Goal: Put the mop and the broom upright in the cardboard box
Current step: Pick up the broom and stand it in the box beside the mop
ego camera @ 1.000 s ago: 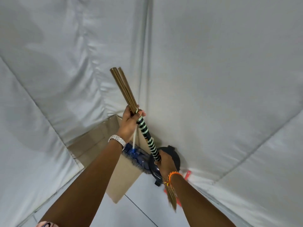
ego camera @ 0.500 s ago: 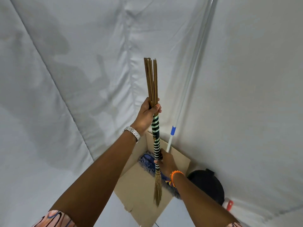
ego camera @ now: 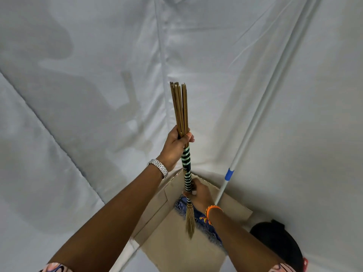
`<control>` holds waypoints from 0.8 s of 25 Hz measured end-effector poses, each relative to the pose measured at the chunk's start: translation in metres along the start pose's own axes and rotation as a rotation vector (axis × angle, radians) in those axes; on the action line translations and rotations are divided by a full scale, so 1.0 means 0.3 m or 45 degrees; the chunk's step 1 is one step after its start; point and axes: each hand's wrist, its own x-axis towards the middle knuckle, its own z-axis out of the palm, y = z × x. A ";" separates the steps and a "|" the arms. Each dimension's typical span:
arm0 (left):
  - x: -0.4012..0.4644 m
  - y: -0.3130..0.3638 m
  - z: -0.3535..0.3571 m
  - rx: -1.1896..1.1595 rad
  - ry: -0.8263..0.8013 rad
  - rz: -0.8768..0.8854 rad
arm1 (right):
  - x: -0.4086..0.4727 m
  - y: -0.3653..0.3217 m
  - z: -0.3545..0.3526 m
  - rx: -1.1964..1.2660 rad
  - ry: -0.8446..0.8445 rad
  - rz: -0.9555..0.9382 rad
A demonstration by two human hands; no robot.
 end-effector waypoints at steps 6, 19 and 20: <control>0.246 -0.220 -0.112 0.021 -0.160 -0.148 | 0.291 0.029 0.165 -0.042 0.123 0.115; 0.678 -1.015 -0.326 0.234 -0.473 -0.334 | 0.920 0.553 0.582 -0.191 0.051 0.320; 0.682 -1.021 -0.336 0.272 -0.457 -0.358 | 0.931 0.564 0.572 -0.208 0.048 0.348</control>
